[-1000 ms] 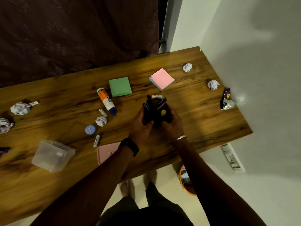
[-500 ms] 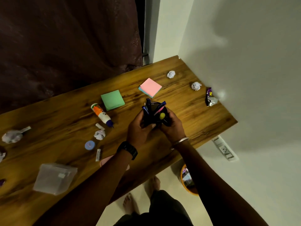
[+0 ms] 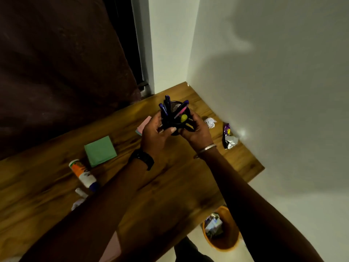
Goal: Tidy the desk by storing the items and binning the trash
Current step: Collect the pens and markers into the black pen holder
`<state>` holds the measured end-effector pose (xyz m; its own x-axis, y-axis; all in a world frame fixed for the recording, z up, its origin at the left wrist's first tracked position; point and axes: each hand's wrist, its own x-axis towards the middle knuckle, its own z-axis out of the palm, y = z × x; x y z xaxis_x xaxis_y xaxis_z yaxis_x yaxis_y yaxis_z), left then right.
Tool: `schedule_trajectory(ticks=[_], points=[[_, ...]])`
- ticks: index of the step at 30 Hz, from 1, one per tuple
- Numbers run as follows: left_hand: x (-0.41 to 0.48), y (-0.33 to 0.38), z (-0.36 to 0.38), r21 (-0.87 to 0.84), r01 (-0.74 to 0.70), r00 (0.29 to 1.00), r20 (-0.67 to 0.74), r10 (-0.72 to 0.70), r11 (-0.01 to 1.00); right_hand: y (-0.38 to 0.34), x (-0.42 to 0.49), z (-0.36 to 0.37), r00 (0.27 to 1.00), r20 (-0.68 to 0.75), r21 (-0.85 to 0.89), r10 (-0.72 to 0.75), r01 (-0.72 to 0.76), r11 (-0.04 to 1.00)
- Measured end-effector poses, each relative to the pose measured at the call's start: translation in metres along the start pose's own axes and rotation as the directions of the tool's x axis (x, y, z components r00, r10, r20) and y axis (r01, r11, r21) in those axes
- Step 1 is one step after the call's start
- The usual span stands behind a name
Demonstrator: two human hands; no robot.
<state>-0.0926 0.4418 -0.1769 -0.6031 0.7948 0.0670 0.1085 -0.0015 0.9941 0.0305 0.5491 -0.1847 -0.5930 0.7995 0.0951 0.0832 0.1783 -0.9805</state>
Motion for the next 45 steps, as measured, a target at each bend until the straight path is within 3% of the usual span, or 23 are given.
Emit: schedule_trajectory(ticks=[11,16,19,24,27,31,33,36,45], points=[[0.149,-0.015,0.047,0.15,0.024,1.0,-0.004,-0.023,0.988,0.036,0.15,-0.034,0.998,-0.036,-0.065,0.044,-0.046,0.997],[0.192,-0.03,0.056,0.254,-0.001,1.0,0.003,0.0,0.967,0.044,0.184,-0.035,0.995,-0.069,-0.119,0.066,-0.074,0.99],[0.207,-0.043,0.06,0.273,0.027,0.999,-0.029,-0.02,0.962,0.049,0.199,-0.033,0.991,-0.093,-0.065,0.094,-0.101,0.993],[0.215,-0.058,0.065,0.242,0.12,0.987,-0.13,-0.091,0.963,0.074,0.212,-0.022,0.985,-0.105,-0.015,0.134,-0.136,0.991],[0.218,-0.064,0.067,0.229,0.158,0.978,-0.167,-0.121,0.961,0.071,0.212,-0.019,0.973,-0.17,-0.051,0.16,-0.17,0.984],[0.223,-0.063,0.07,0.259,0.183,0.973,-0.187,-0.136,0.948,0.078,0.208,-0.022,0.956,-0.154,-0.166,0.252,-0.276,0.947],[0.223,-0.062,0.071,0.276,0.188,0.972,-0.192,-0.138,0.942,0.081,0.212,-0.016,0.945,-0.186,-0.083,0.27,-0.289,0.954],[0.219,-0.059,0.071,0.292,0.213,0.967,-0.197,-0.16,0.932,0.123,0.223,-0.008,0.933,-0.254,-0.014,0.254,-0.266,0.964],[0.177,-0.04,0.055,0.334,0.233,0.961,-0.224,-0.163,0.913,0.059,0.17,-0.022,0.957,-0.244,-0.142,0.159,-0.197,0.97]])
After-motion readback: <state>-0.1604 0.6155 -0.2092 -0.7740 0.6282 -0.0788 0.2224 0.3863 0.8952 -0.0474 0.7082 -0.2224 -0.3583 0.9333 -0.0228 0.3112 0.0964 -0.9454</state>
